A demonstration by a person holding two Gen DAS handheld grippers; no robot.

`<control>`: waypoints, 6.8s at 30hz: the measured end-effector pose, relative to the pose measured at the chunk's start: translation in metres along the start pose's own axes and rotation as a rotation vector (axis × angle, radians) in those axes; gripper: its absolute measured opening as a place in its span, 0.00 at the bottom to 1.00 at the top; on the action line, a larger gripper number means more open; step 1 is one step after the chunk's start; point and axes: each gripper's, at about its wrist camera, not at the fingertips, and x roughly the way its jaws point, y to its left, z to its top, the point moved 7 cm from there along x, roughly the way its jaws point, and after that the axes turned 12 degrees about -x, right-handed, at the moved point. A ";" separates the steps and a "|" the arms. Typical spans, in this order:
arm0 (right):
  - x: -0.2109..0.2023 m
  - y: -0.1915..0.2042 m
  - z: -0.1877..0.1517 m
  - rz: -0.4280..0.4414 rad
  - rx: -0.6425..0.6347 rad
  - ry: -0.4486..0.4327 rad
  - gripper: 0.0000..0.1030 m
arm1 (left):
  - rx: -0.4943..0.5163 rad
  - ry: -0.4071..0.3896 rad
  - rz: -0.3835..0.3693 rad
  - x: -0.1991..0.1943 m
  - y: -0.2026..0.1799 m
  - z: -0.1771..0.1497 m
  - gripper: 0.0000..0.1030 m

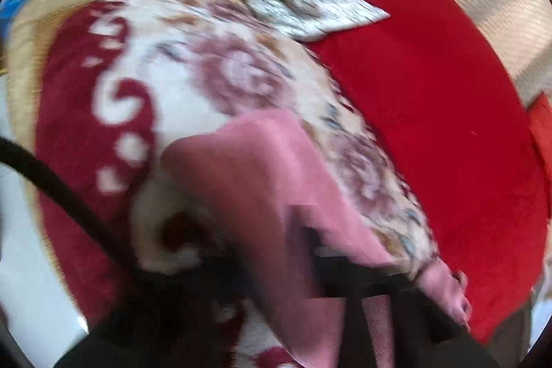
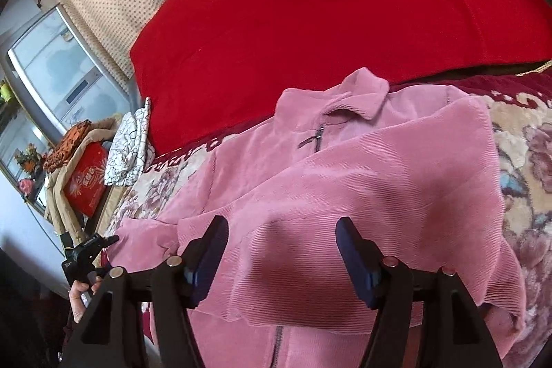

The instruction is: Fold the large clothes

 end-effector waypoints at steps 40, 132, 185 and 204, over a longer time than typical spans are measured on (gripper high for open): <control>0.025 -0.016 -0.009 -0.145 -0.091 0.184 0.37 | 0.780 0.099 0.007 0.009 -0.174 -0.195 0.83; 0.016 -0.102 -0.005 -0.149 0.058 0.194 0.15 | 1.061 0.073 0.174 0.030 -0.178 -0.259 0.83; -0.148 -0.048 -0.204 -0.507 -0.354 0.389 0.75 | 0.848 0.355 -0.019 -0.091 0.017 -0.294 0.65; -0.103 -0.050 -0.260 -0.030 0.027 0.456 0.47 | 0.827 0.577 -0.076 -0.058 0.034 -0.314 0.33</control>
